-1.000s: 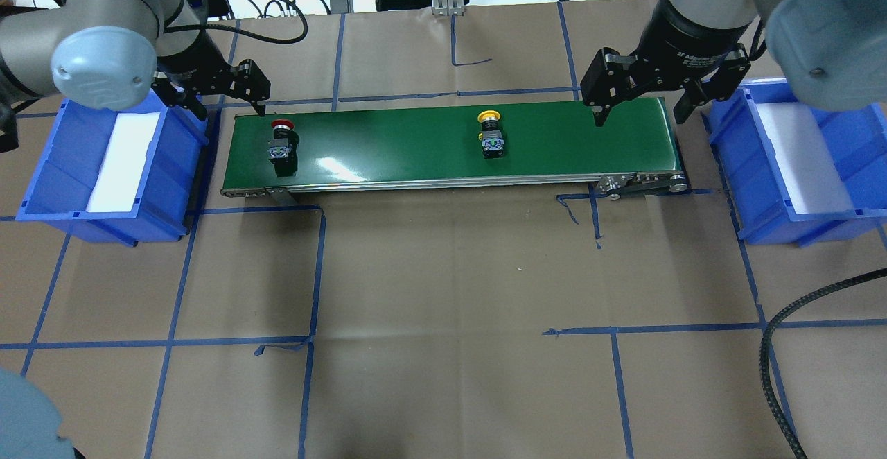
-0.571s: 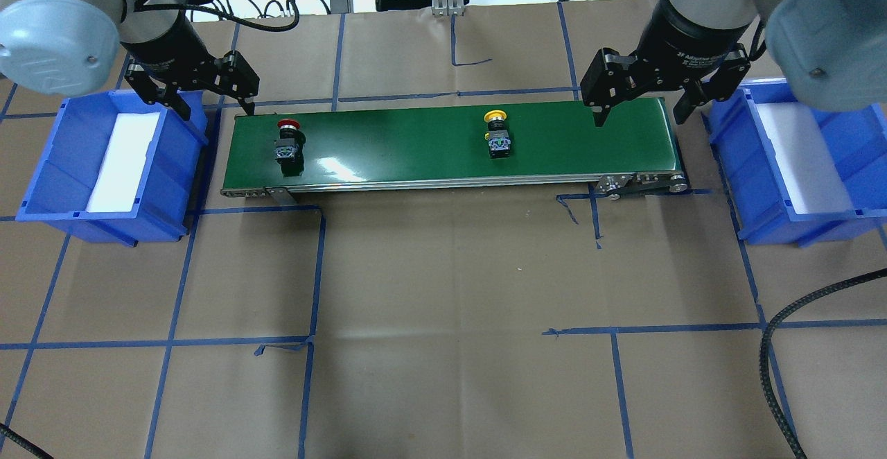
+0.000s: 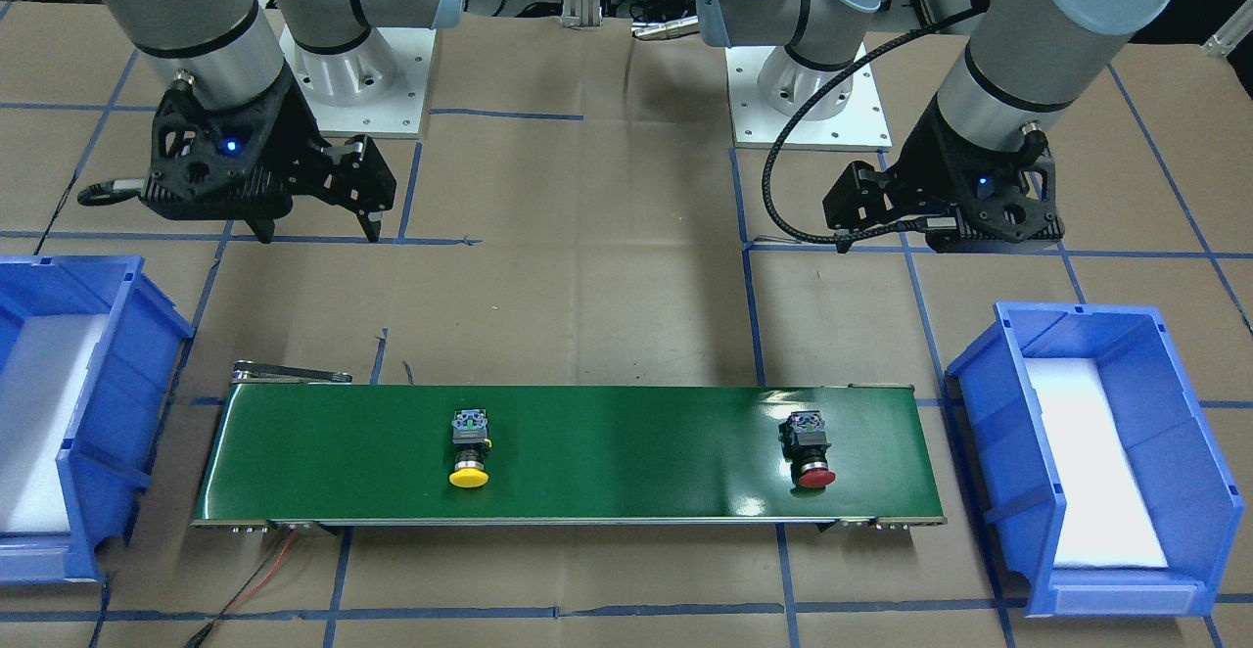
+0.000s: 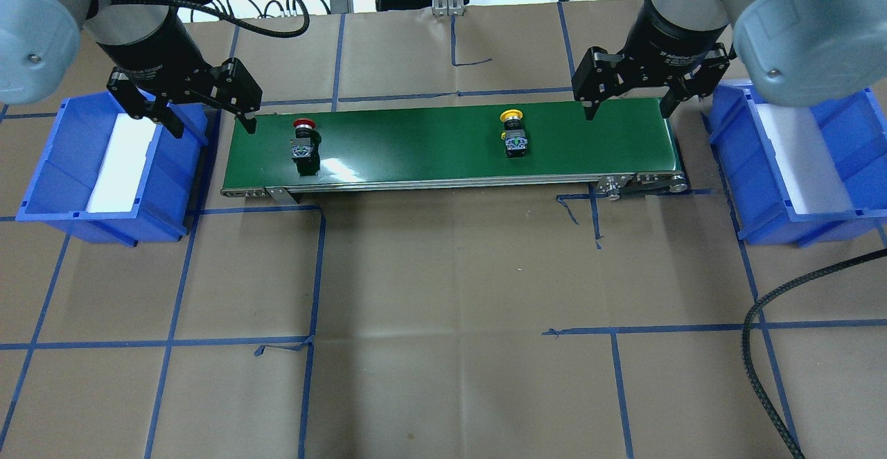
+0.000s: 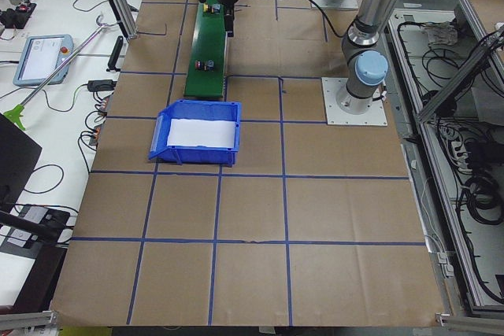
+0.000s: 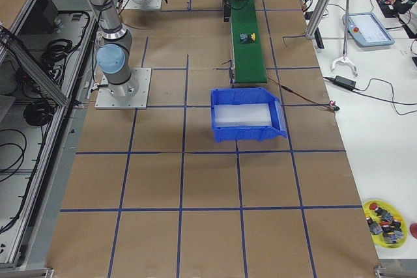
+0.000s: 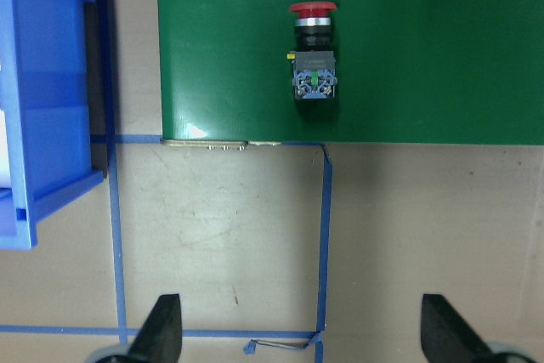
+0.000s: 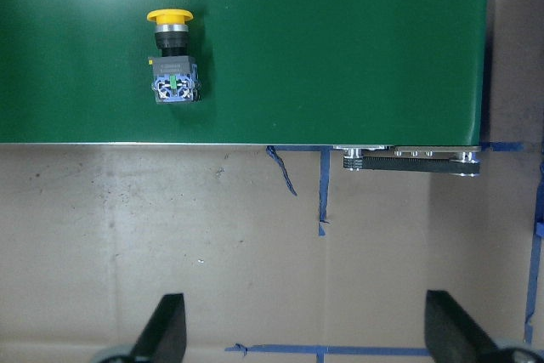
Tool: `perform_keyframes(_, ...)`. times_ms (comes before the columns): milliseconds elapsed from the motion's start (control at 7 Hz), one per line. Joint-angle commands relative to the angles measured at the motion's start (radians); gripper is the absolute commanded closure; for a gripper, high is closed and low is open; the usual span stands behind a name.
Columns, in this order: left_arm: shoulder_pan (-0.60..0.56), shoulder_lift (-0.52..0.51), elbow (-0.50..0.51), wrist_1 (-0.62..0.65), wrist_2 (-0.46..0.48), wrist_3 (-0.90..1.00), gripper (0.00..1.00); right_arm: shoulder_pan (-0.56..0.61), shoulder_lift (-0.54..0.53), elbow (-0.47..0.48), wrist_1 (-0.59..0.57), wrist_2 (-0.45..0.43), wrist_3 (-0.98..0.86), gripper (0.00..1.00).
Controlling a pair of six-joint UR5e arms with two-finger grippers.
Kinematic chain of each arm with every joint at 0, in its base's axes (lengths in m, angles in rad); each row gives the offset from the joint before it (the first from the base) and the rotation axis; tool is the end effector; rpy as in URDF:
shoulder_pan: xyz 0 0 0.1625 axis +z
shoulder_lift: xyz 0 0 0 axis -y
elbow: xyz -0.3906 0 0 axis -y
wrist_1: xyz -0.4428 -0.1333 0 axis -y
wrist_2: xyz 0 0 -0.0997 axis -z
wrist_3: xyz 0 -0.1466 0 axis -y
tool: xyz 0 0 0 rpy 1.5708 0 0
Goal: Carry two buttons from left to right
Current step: 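Raise the left gripper while the right gripper reaches toward the yellow button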
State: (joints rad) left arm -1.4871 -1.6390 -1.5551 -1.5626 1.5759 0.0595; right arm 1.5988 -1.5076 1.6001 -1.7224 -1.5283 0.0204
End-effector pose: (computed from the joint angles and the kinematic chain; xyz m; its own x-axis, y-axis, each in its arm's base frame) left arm -0.0851 -0.5710 0.3781 -0.9997 -0.0240 -0.0025 -0.0241 0.9987 0.0445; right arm 0.1555 -0.5696 0.3711 -0.9990 -0.0101 -0.0436 -0.0076 0.9983 -0.0582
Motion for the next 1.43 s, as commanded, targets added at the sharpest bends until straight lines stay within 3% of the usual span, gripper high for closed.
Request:
perform_keyframes(0, -0.001, 0.004, 0.001, 0.001, -0.004, -0.003, 0.00, 0.001, 0.075, 0.000, -0.118, 0.000, 0.000, 0.00)
perform_keyframes(286, -0.001, 0.002, 0.006, 0.004, -0.004, -0.009, 0.00, 0.001, 0.151, 0.000, -0.215, 0.000, 0.000, 0.00)
perform_keyframes(714, -0.028, -0.001, 0.006, 0.012, 0.001, -0.036, 0.00, -0.002, 0.202, -0.006, -0.253, 0.000, 0.003, 0.00)
perform_keyframes(1000, -0.028, -0.001, 0.006, 0.013, 0.001, -0.036, 0.00, 0.004, 0.265, 0.003, -0.382, -0.001, 0.007, 0.00)
perform_keyframes(1286, -0.028, 0.001, 0.003, 0.013, 0.001, -0.036, 0.00, 0.004, 0.302, 0.004, -0.385, -0.001, 0.006, 0.00)
